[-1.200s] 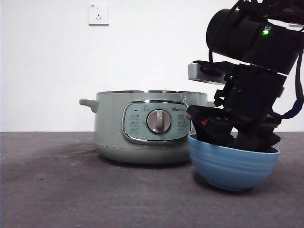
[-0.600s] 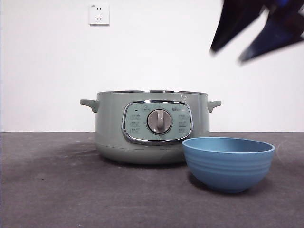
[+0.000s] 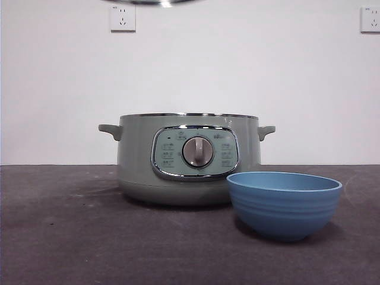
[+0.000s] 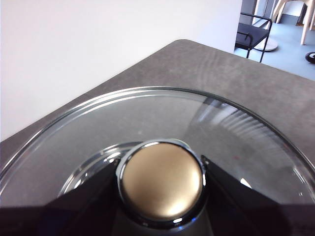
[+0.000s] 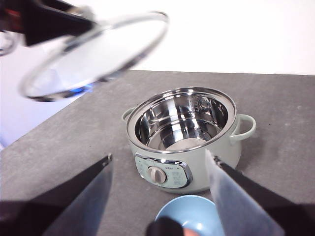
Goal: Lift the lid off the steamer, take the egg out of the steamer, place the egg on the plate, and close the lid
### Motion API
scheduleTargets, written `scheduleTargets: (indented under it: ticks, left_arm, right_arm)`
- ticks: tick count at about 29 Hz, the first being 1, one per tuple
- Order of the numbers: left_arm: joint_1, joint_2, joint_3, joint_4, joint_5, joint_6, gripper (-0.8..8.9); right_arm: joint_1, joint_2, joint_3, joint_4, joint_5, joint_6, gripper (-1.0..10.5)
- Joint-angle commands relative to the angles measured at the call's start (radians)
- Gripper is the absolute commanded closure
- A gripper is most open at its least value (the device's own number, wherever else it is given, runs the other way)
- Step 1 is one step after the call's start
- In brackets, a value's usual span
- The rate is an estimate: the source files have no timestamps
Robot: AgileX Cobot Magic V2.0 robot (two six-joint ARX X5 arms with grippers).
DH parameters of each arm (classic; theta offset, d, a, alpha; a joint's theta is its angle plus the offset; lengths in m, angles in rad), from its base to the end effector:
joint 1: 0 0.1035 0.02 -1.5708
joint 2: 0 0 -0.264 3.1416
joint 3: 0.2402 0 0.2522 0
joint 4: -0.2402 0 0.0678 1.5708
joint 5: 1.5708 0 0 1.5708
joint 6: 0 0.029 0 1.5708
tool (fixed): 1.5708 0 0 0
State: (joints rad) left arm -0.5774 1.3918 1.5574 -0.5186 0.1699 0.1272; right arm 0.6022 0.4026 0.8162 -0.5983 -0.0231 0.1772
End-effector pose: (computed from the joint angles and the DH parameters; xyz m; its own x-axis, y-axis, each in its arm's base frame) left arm 0.2446 -0.1652 0.4295 0.6826 -0.6465 -0.3407 0.7023 0.7093 0.0611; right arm 0.0593 0.0416 0.3426 0.7968 0.5757 -0.1836 -0.5492 0.8166 0.1775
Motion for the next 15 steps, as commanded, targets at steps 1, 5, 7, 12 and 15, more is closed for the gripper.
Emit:
scheduleTargets:
  ticks: [1, 5, 7, 12, 15]
  left_arm:
    - [-0.005, 0.076, 0.013, 0.111, 0.001, 0.0, 8.21]
    - [-0.003, 0.196, 0.013, 0.197, -0.006, 0.002, 8.21]
    - [-0.002, 0.243, 0.013, 0.233, -0.009, 0.002, 8.21]
    - [0.004, 0.334, 0.013, 0.309, -0.011, 0.002, 8.21]
    - [0.013, 0.366, 0.013, 0.328, -0.012, 0.004, 8.21]
  right_arm:
    - [0.002, -0.002, 0.018, -0.001, 0.004, 0.014, 6.3]
    - [0.002, 0.001, 0.054, -0.002, 0.005, 0.013, 6.3]
    - [0.002, 0.001, 0.069, -0.002, 0.007, 0.013, 6.3]
    - [0.002, 0.001, 0.101, -0.003, 0.007, 0.008, 6.3]
    - [0.002, 0.002, 0.119, -0.004, 0.007, 0.008, 6.3]
